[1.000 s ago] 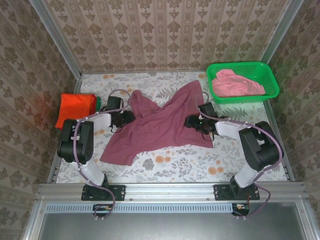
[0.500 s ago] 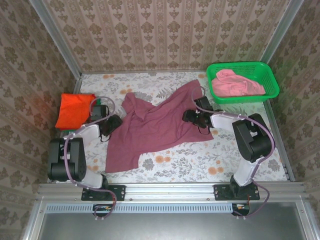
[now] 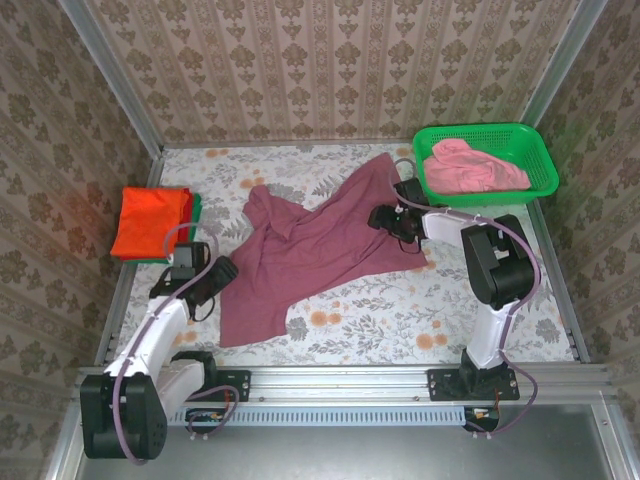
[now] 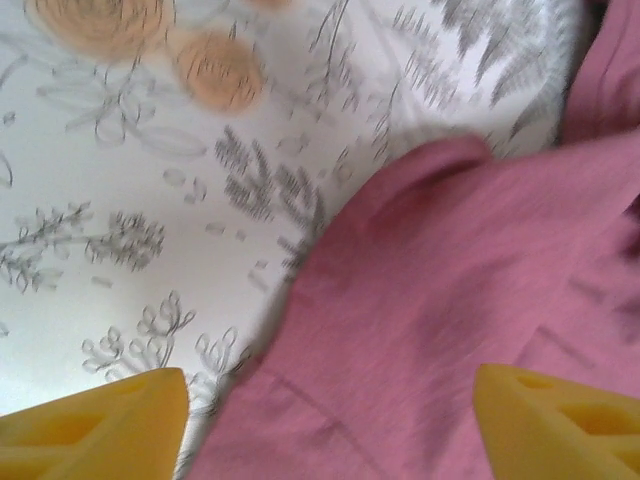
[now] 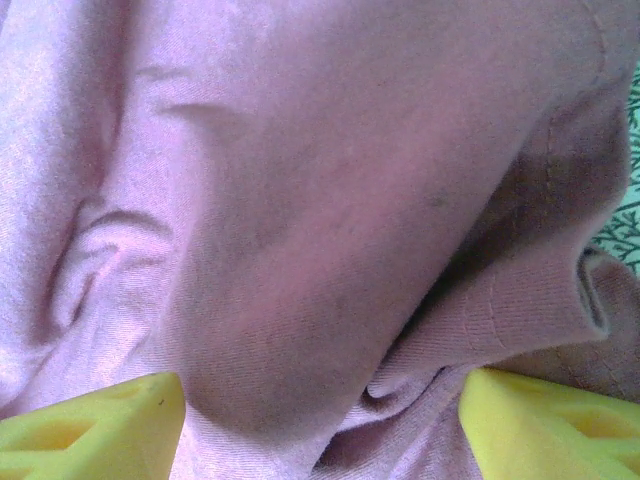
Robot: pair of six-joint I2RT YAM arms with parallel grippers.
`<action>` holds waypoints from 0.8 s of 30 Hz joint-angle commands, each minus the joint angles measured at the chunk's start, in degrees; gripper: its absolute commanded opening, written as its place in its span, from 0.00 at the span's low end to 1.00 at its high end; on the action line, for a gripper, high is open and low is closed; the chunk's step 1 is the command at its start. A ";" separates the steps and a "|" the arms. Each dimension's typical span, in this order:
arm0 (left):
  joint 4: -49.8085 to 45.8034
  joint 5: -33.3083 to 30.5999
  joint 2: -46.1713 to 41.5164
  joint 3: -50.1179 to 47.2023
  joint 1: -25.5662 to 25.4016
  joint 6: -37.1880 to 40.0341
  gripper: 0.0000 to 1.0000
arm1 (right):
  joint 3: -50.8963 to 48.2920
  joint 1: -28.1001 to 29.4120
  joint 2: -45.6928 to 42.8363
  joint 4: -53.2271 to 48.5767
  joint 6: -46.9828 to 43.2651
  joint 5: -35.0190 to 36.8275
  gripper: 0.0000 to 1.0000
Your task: Fold and stack the t-shirts
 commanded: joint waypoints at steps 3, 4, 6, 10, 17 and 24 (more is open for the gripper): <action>-6.94 -0.10 0.57 -0.63 -4.78 1.19 0.66 | -0.10 -1.39 3.71 -6.32 -0.84 0.62 0.76; -8.91 -1.18 0.69 -0.44 -5.73 0.44 0.64 | -0.11 -1.40 3.59 -6.32 -0.82 0.66 0.76; -9.92 -2.55 1.19 -0.77 -7.05 -0.06 0.61 | 0.03 -1.36 3.48 -6.49 -0.52 0.94 0.76; -9.50 -4.00 3.54 -1.10 -7.31 -0.19 0.52 | -0.54 -1.34 3.93 -6.00 -0.21 0.72 0.76; -10.58 -6.54 5.50 -1.09 -7.75 -0.96 0.47 | -1.52 -1.33 3.42 -5.86 -0.08 1.16 0.77; -8.55 -5.24 9.34 -1.33 -7.79 -1.66 0.40 | -1.86 -1.33 3.20 -5.86 0.24 1.24 0.77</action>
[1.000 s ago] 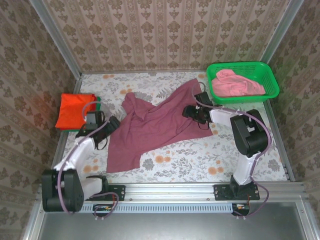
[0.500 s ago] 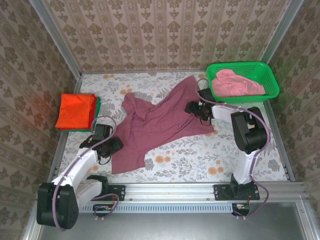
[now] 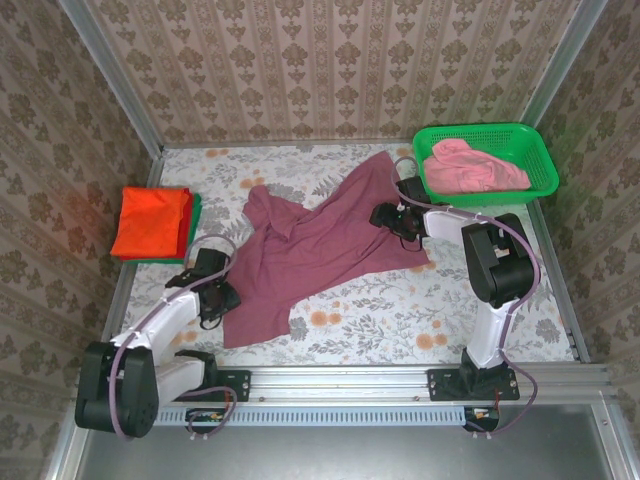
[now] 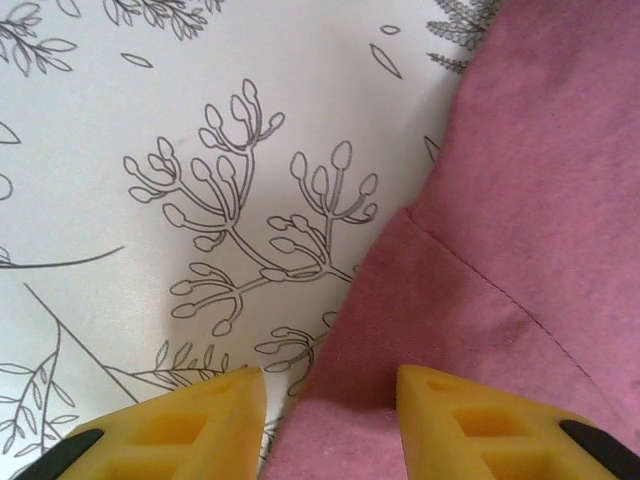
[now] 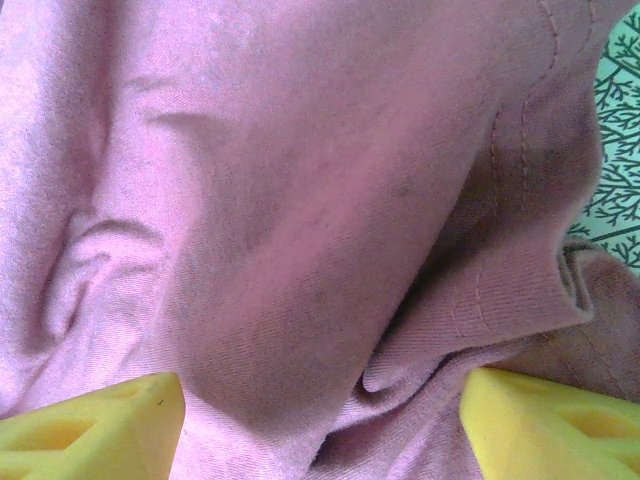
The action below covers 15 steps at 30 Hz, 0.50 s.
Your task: Fold and stack the t-shirts
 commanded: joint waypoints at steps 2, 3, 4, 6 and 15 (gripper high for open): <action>-0.72 0.05 1.97 -0.93 -0.46 -1.66 0.38 | -2.53 -0.68 2.60 -5.71 0.39 1.49 0.76; -1.21 -0.25 1.93 -0.93 -0.62 -1.99 0.37 | -2.53 -0.67 2.55 -5.69 0.50 1.54 0.76; -1.31 -0.35 1.80 -1.03 -0.62 -1.94 0.33 | -2.53 -0.68 2.46 -5.63 0.53 1.49 0.76; -0.77 -0.44 1.30 -1.35 -0.62 -1.63 0.22 | -2.59 -0.62 2.20 -5.45 0.77 1.15 0.76; 1.19 -0.35 -0.06 -2.56 -0.32 -1.52 0.00 | -5.78 -0.66 -6.03 -4.43 0.63 -0.07 0.76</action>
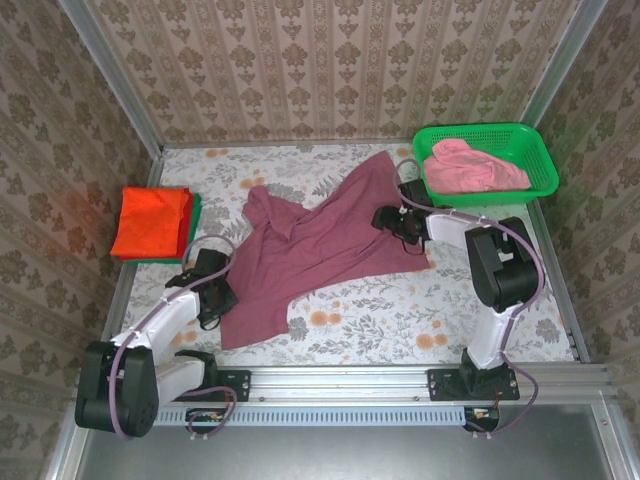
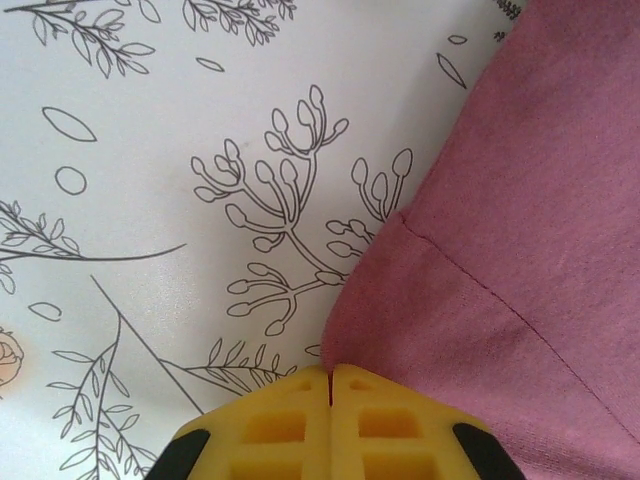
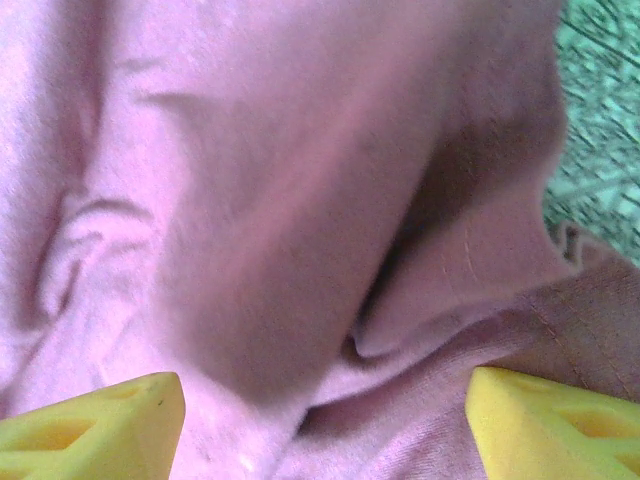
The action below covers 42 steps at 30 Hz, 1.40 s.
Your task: Fold and stack the t-shirts
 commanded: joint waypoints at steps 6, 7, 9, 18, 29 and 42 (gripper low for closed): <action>0.11 2.40 -4.39 -1.93 0.01 -1.39 0.00 | -6.33 -0.59 -10.30 -6.65 -0.18 2.83 0.76; -0.49 2.17 -5.35 -1.53 0.01 -1.38 0.00 | -7.19 -0.53 -11.56 -7.16 -0.13 3.61 0.76; -1.13 2.02 -7.29 -1.00 0.19 -1.32 0.00 | -9.78 -0.77 -14.68 -7.51 0.50 6.28 0.76; 1.00 4.75 -11.13 -2.32 1.89 -1.04 0.00 | -18.57 -2.48 -22.31 -13.08 1.09 11.82 0.67; 2.79 5.63 -10.95 -3.19 2.43 -0.69 0.00 | -19.11 -2.30 -19.03 -15.41 -0.16 11.51 0.57; 3.88 5.92 -9.90 -2.71 2.46 -0.24 0.00 | -16.56 -0.65 -17.47 -21.75 -0.77 13.18 0.59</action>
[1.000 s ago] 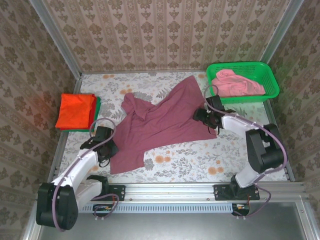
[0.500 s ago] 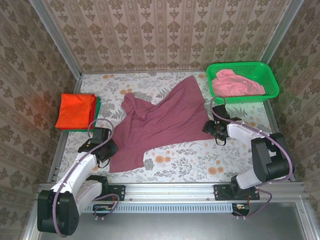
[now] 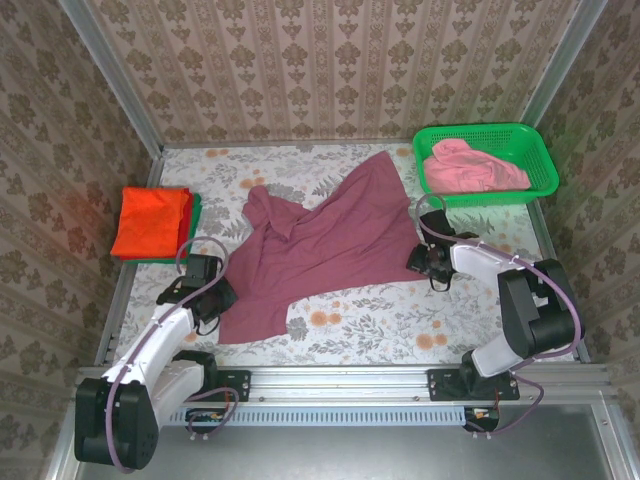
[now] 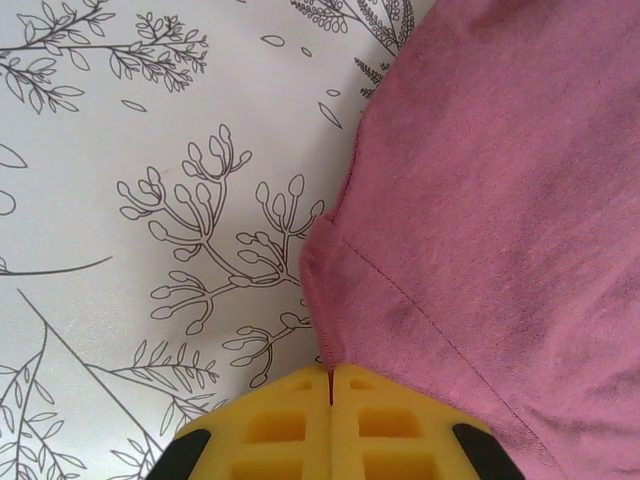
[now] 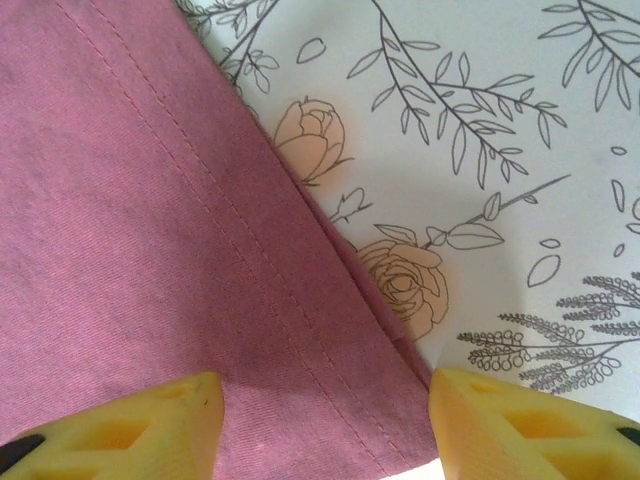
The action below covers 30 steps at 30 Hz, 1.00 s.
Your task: Fold and stack the t-shirts
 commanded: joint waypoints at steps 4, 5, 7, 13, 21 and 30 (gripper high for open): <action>0.73 0.43 0.35 0.03 0.60 0.34 0.00 | 0.68 1.05 0.24 -5.57 -0.89 3.87 0.64; 0.74 0.43 0.36 -0.13 0.63 0.43 0.00 | 1.03 1.24 0.38 -5.95 -1.06 4.19 0.65; 0.36 0.02 0.33 -0.16 0.61 0.05 0.00 | 1.64 2.05 0.33 -6.86 -1.17 5.58 0.69; -0.30 -0.63 0.25 0.11 0.67 -0.04 0.00 | 1.14 3.41 0.31 -7.25 -0.21 7.06 0.66; -1.09 -1.67 0.25 0.26 0.66 -0.94 0.00 | 0.44 3.94 0.82 -7.25 -0.11 6.45 0.62; 2.38 -1.58 -2.19 -1.03 0.66 -1.75 0.00 | 0.10 3.77 -0.17 -6.85 0.04 5.94 0.00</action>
